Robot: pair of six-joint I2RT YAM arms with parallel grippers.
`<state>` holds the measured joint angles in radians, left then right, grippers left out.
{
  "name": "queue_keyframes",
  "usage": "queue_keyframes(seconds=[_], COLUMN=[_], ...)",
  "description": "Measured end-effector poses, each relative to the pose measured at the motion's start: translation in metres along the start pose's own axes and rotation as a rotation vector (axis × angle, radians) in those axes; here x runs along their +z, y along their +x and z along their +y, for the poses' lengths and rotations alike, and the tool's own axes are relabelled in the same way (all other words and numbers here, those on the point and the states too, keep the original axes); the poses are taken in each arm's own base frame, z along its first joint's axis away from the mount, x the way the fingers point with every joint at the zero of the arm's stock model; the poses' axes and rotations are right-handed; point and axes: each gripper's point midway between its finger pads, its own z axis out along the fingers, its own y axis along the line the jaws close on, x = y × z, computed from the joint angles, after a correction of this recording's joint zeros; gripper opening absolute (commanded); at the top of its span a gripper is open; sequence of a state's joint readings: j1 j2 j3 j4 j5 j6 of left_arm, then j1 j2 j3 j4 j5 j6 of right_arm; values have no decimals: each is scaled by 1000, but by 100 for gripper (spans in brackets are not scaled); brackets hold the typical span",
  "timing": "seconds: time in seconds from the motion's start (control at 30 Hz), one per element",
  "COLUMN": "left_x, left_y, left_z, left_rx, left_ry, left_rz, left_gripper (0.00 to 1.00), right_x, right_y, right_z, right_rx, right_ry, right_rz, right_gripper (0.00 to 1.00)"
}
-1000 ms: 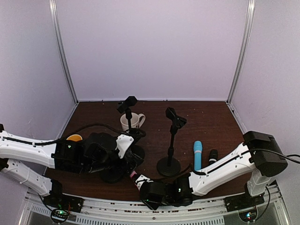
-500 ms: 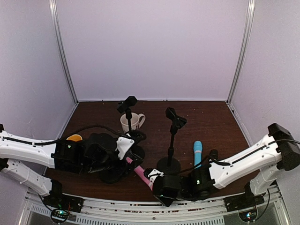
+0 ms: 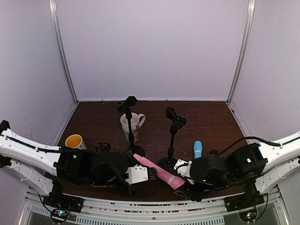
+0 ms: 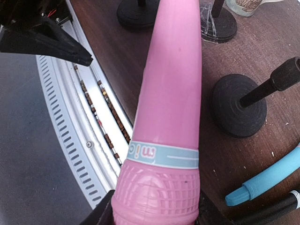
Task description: Attach the microphones to the stand
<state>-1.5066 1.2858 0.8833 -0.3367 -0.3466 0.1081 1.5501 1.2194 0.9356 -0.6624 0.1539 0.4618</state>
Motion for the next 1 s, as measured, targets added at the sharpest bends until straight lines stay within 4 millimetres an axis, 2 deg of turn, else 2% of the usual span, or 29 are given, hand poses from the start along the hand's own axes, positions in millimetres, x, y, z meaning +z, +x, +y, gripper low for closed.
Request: queue_keyframes(seconds=[0.1, 0.37, 0.5, 0.67, 0.73, 0.87, 1.0], left_x=[3, 2, 1, 11, 21, 39, 45], left_y=[-2, -18, -23, -16, -13, -4, 0], left_z=[-8, -13, -16, -25, -30, -37, -44], left_rx=[65, 163, 188, 226, 244, 276, 321], left_ry=[8, 13, 37, 70, 77, 83, 104], left_rz=[12, 8, -7, 28, 59, 118, 145], left_gripper=[77, 70, 69, 60, 54, 33, 18], right_x=[-13, -17, -18, -22, -24, -30, -35], right_y=[9, 38, 44, 46, 46, 45, 45], right_z=[0, -1, 2, 8, 10, 17, 19], right_rx=[-47, -152, -188, -230, -245, -278, -302], right_ry=[-25, -23, -29, -54, -65, -87, -95], right_rz=[26, 127, 143, 141, 143, 146, 157], right_gripper=[31, 29, 28, 27, 27, 27, 30])
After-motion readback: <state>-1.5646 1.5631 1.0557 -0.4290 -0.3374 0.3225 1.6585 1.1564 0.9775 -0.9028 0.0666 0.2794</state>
